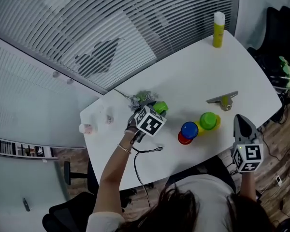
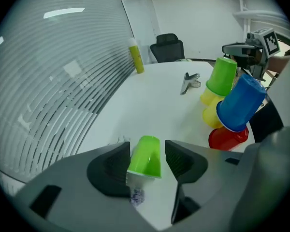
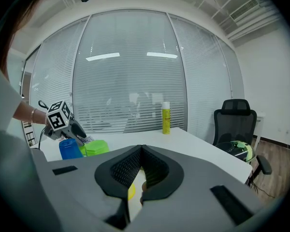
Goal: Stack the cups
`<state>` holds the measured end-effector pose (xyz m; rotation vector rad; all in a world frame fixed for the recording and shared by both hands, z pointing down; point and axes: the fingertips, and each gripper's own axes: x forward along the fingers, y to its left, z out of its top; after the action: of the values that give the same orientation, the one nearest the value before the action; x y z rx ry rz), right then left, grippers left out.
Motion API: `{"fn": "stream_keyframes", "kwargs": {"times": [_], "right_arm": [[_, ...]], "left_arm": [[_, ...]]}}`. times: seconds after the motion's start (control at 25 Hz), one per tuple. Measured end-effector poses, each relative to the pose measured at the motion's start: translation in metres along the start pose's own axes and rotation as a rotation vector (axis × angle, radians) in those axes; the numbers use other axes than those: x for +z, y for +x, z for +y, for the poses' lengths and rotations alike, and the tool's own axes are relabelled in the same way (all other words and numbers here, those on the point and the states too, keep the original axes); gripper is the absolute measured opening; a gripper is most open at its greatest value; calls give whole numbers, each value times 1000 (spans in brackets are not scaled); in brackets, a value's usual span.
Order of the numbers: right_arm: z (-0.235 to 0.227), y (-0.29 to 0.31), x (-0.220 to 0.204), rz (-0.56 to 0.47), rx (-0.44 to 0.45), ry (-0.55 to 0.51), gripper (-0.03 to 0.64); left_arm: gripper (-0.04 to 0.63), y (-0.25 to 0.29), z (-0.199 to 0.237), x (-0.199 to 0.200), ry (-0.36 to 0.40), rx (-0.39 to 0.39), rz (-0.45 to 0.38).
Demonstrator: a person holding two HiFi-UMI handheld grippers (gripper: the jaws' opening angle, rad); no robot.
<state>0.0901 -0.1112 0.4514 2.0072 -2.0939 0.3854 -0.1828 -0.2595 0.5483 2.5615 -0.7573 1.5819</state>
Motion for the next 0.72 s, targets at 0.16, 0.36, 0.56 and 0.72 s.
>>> {"fn": "stream_keyframes", "kwargs": {"times": [0.16,0.36,0.56,0.72], "right_arm": [[-9,0,-3,10,-20,6,28],[-20,-1,-5,19,-38,14,28],[-32,-5,-10,24,-58,26,28],[-41,-11,-10,23,-73,34,28]], "left_arm": [[253,23,-4,-8,36,-52,93],[255,40,-2,-11,76,-64,167],[268,57,-6,-20,133,-80,271],[267,67,-7,-26,164,-64,318]]}}
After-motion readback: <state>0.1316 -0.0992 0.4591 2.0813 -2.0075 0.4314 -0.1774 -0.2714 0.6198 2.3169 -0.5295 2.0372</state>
